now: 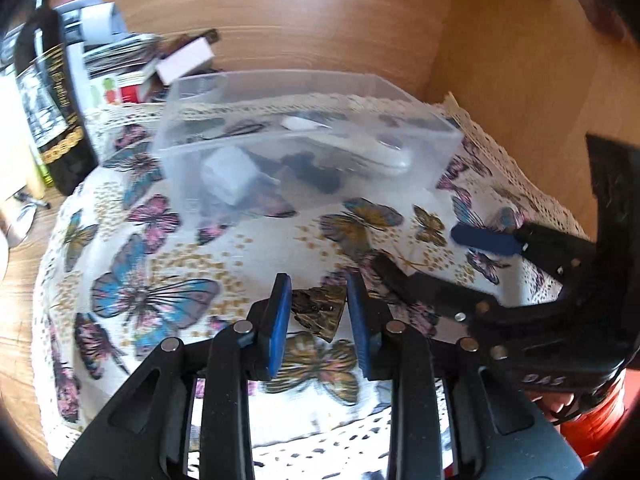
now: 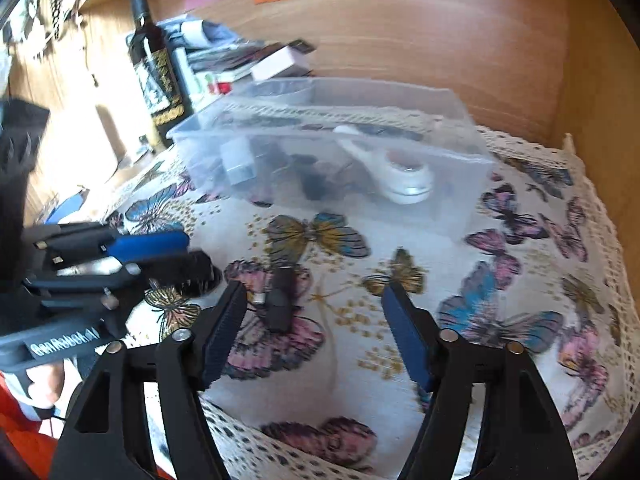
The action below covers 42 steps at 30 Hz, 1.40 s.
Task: Organize rigid objects
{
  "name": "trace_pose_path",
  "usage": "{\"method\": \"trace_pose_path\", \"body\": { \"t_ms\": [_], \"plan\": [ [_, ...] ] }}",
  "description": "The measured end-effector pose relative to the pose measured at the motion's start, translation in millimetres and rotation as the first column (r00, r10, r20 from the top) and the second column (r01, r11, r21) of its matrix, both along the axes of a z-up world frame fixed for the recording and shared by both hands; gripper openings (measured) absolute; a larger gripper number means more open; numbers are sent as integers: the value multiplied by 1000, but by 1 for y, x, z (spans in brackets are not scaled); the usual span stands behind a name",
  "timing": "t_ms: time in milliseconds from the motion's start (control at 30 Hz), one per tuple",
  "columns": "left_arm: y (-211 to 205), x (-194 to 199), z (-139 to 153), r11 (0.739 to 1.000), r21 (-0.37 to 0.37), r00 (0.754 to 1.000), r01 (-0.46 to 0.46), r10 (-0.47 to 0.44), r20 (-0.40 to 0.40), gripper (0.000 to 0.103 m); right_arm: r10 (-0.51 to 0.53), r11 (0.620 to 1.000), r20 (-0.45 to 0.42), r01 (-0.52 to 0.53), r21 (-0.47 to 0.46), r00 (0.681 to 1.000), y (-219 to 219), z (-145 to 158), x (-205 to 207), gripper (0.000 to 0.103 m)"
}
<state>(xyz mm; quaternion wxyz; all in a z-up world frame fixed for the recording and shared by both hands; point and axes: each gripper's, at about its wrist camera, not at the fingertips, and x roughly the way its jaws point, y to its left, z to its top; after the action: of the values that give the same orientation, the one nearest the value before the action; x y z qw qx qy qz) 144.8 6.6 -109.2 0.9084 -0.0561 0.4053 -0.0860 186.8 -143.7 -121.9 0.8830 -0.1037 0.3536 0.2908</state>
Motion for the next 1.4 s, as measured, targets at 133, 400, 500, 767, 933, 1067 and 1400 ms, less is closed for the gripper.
{"method": "trace_pose_path", "body": {
  "t_ms": [133, 400, 500, 767, 933, 1067, 1400],
  "plan": [
    [11, -2, 2, 1000, -4, 1000, -24, 24, 7, 28, 39, 999, -44, -40, -22, 998, 12, -10, 2, 47],
    [22, -5, 7, 999, -16, 999, -38, 38, 27, 28, 34, 998, 2, -34, -52, 999, 20, -8, -2, 24],
    [22, -5, 13, 999, -17, 998, -37, 38, 45, 28, 20, 999, 23, -19, -37, 1000, 16, 0, -1, 24],
    [25, -2, 37, 999, -7, 993, -40, 40, 109, 28, -27, 999, 131, 30, -14, 991, 13, 32, -3, 24],
    [26, 4, 57, 999, 3, 986, -45, 43, 163, 28, -48, 999, 190, 44, 24, 981, 12, 58, -2, 24],
    [26, 11, 72, 999, 21, 978, -48, 43, 203, 28, -56, 997, 226, 44, 58, 972, 9, 75, -1, 24],
    [25, 40, 96, 997, 57, 967, -44, 28, 253, 28, -83, 989, 254, 49, 137, 964, 14, 101, 22, 24]
  ]
}}
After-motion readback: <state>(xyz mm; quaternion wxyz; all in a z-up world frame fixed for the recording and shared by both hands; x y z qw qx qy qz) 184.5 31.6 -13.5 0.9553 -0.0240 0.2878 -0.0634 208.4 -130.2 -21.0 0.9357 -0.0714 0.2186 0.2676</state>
